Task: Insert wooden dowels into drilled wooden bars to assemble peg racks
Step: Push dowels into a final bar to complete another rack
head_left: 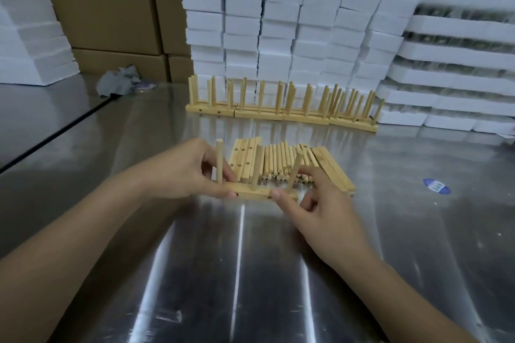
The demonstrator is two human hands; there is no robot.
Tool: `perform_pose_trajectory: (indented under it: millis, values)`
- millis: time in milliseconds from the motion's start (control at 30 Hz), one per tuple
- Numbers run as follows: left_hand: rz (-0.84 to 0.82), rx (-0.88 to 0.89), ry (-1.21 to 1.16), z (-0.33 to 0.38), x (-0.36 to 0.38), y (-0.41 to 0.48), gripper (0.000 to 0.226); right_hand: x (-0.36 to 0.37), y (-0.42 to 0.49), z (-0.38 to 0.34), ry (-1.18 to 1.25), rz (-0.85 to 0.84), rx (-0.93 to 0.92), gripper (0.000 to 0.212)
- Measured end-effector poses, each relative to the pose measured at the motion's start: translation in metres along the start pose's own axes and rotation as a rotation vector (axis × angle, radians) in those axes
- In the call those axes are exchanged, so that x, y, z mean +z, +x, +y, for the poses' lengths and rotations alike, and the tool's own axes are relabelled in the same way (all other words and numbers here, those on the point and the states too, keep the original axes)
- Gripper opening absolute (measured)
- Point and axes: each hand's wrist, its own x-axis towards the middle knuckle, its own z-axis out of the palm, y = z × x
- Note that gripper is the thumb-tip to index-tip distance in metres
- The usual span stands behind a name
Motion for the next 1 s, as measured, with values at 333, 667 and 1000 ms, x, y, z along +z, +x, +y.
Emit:
perform_pose_trajectory:
  millis: [333,667,1000]
  values:
    - [0.246,-0.092,-0.027,-0.027,-0.072,0.043,0.034,-0.003,0.014,0.010,0.087,-0.040,0.022,0.085]
    - [0.244,-0.314,-0.051,-0.093,-0.060,0.160,0.015,0.001,0.022,0.014,-0.001,-0.139,-0.068,0.061]
    - [0.302,-0.251,0.007,-0.076,-0.002,0.234,0.033,0.004,0.025,0.014,-0.047,-0.204,-0.066,0.056]
